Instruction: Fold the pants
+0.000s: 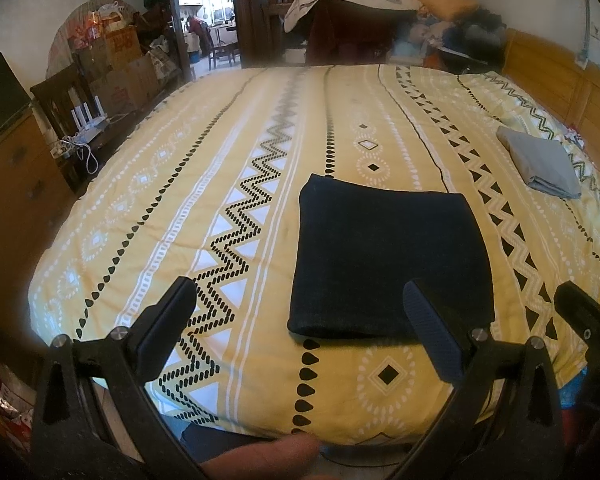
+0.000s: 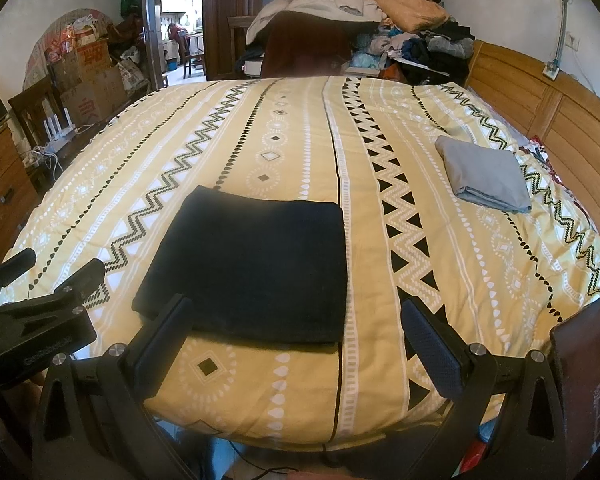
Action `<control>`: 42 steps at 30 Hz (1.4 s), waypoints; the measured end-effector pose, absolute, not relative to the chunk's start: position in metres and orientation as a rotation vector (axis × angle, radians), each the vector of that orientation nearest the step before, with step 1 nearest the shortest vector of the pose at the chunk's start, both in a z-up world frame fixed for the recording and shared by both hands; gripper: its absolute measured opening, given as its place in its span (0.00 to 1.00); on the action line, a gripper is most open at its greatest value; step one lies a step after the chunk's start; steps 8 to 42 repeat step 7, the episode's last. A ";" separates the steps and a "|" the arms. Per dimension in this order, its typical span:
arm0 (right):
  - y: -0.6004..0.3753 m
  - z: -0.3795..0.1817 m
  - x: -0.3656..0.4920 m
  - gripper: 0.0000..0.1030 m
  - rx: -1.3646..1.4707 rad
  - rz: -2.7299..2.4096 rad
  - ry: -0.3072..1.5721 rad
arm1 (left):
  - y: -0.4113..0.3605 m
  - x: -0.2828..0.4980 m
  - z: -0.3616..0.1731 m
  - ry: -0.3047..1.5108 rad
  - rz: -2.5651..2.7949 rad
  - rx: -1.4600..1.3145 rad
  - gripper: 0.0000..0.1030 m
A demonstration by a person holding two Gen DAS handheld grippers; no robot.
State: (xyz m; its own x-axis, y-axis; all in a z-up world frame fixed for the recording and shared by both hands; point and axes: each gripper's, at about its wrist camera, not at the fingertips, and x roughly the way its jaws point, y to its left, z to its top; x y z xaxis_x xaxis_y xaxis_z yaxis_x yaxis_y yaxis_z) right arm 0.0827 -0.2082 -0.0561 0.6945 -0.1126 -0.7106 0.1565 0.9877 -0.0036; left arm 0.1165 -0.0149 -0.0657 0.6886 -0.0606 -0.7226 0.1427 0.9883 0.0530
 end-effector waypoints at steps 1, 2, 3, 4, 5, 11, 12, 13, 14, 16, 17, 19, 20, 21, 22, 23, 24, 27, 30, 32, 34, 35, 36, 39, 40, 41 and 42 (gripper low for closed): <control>-0.208 -0.056 0.083 1.00 0.059 -0.151 0.789 | -0.015 0.116 -0.066 0.804 -0.113 0.106 1.00; -0.208 -0.057 0.082 1.00 0.059 -0.151 0.790 | -0.014 0.116 -0.066 0.804 -0.114 0.104 1.00; -0.208 -0.056 0.083 1.00 0.060 -0.150 0.790 | -0.014 0.116 -0.066 0.805 -0.115 0.104 1.00; -0.208 -0.057 0.082 1.00 0.061 -0.149 0.789 | -0.014 0.116 -0.066 0.804 -0.118 0.106 1.00; -0.208 -0.057 0.081 1.00 0.061 -0.148 0.787 | -0.015 0.115 -0.066 0.802 -0.120 0.109 1.00; -0.207 -0.059 0.080 1.00 0.060 -0.149 0.787 | -0.015 0.116 -0.066 0.801 -0.122 0.112 1.00; -0.207 -0.059 0.080 1.00 0.060 -0.149 0.787 | -0.015 0.116 -0.066 0.801 -0.122 0.112 1.00; -0.207 -0.059 0.080 1.00 0.060 -0.149 0.787 | -0.015 0.116 -0.066 0.801 -0.122 0.112 1.00; -0.207 -0.059 0.080 1.00 0.060 -0.149 0.787 | -0.015 0.116 -0.066 0.801 -0.122 0.112 1.00; -0.207 -0.059 0.080 1.00 0.060 -0.149 0.787 | -0.015 0.116 -0.066 0.801 -0.122 0.112 1.00; -0.207 -0.059 0.080 1.00 0.060 -0.149 0.787 | -0.015 0.116 -0.066 0.801 -0.122 0.112 1.00; -0.207 -0.059 0.080 1.00 0.060 -0.149 0.787 | -0.015 0.116 -0.066 0.801 -0.122 0.112 1.00; -0.207 -0.059 0.080 1.00 0.060 -0.149 0.787 | -0.015 0.116 -0.066 0.801 -0.122 0.112 1.00; -0.207 -0.059 0.080 1.00 0.060 -0.149 0.787 | -0.015 0.116 -0.066 0.801 -0.122 0.112 1.00; -0.207 -0.059 0.080 1.00 0.060 -0.149 0.787 | -0.015 0.116 -0.066 0.801 -0.122 0.112 1.00; -0.207 -0.059 0.080 1.00 0.060 -0.149 0.787 | -0.015 0.116 -0.066 0.801 -0.122 0.112 1.00; -0.207 -0.059 0.080 1.00 0.060 -0.149 0.787 | -0.015 0.116 -0.066 0.801 -0.122 0.112 1.00; -0.207 -0.059 0.080 1.00 0.060 -0.149 0.787 | -0.015 0.116 -0.066 0.801 -0.122 0.112 1.00; -0.207 -0.059 0.080 1.00 0.060 -0.149 0.787 | -0.015 0.116 -0.066 0.801 -0.122 0.112 1.00; -0.207 -0.059 0.080 1.00 0.060 -0.149 0.787 | -0.015 0.116 -0.066 0.801 -0.122 0.112 1.00; -0.207 -0.059 0.080 1.00 0.060 -0.149 0.787 | -0.015 0.116 -0.066 0.801 -0.122 0.112 1.00; -0.207 -0.059 0.080 1.00 0.060 -0.149 0.787 | -0.015 0.116 -0.066 0.801 -0.122 0.112 1.00; -0.207 -0.059 0.080 1.00 0.060 -0.149 0.787 | -0.015 0.116 -0.066 0.801 -0.122 0.112 1.00; -0.207 -0.059 0.080 1.00 0.060 -0.149 0.787 | -0.015 0.116 -0.066 0.801 -0.122 0.112 1.00; -0.207 -0.059 0.080 1.00 0.060 -0.149 0.787 | -0.015 0.116 -0.066 0.801 -0.122 0.112 1.00; -0.207 -0.059 0.080 1.00 0.060 -0.149 0.787 | -0.015 0.116 -0.066 0.801 -0.122 0.112 1.00; -0.207 -0.059 0.080 1.00 0.060 -0.149 0.787 | -0.015 0.116 -0.066 0.801 -0.122 0.112 1.00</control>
